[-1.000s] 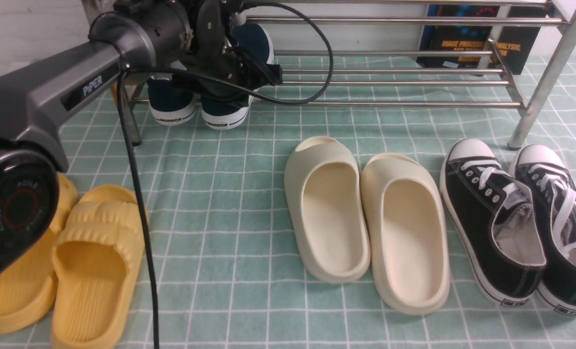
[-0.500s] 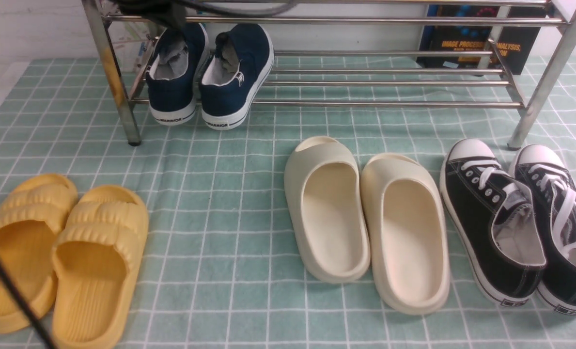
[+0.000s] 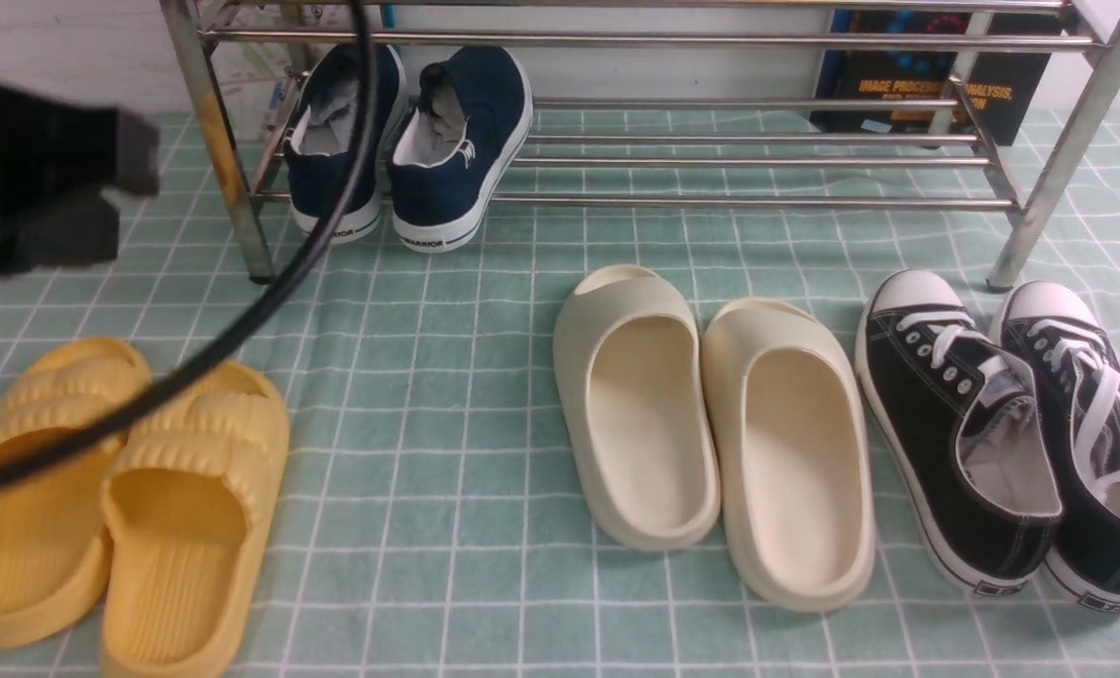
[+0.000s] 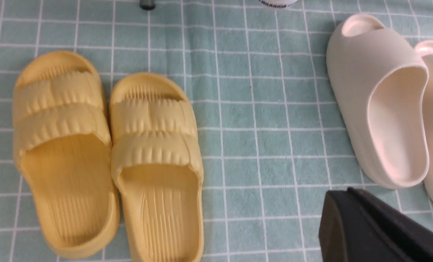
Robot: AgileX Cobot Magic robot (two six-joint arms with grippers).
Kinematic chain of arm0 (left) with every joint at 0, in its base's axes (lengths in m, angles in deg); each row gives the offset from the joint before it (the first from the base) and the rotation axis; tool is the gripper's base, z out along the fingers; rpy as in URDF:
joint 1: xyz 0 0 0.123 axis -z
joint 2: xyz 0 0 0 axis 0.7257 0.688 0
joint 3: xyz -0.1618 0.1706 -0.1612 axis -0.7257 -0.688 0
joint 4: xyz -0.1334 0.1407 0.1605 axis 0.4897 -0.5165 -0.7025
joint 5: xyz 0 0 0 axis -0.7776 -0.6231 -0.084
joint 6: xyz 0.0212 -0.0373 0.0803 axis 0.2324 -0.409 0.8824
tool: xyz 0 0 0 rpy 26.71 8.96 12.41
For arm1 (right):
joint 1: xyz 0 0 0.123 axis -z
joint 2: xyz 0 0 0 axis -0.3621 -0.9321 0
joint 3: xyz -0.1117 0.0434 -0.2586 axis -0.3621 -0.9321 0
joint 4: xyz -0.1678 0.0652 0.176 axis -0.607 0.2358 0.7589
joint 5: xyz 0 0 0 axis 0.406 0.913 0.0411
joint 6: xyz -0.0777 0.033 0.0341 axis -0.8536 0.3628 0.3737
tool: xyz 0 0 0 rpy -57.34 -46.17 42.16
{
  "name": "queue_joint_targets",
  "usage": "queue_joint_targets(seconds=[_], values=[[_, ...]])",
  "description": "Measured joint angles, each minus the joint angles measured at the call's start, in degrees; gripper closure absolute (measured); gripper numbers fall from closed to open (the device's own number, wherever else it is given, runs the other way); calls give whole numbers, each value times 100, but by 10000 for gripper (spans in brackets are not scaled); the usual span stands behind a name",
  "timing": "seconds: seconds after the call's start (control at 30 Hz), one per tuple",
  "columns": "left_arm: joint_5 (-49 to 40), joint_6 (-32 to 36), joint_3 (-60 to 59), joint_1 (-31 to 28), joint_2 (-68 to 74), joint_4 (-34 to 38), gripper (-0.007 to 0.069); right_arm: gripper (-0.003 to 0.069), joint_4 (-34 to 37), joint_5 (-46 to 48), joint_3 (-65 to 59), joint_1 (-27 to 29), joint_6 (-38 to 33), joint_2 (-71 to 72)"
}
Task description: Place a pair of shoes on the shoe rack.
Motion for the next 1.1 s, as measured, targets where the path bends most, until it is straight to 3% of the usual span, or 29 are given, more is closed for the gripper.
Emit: queue_joint_targets(seconds=[0.23,0.47,0.83,1.1], values=[[260,-116,-1558,0,-2011,65,638,420,0,0,0,0,0,0],[309,-140,-2193,0,-3282,96,638,420,0,0,0,0,0,0],[-578,-152,-2320,0,-3538,144,638,420,0,0,0,0,0,0],[-163,-157,-2658,0,-3686,-245,638,420,0,0,0,0,0,0]])
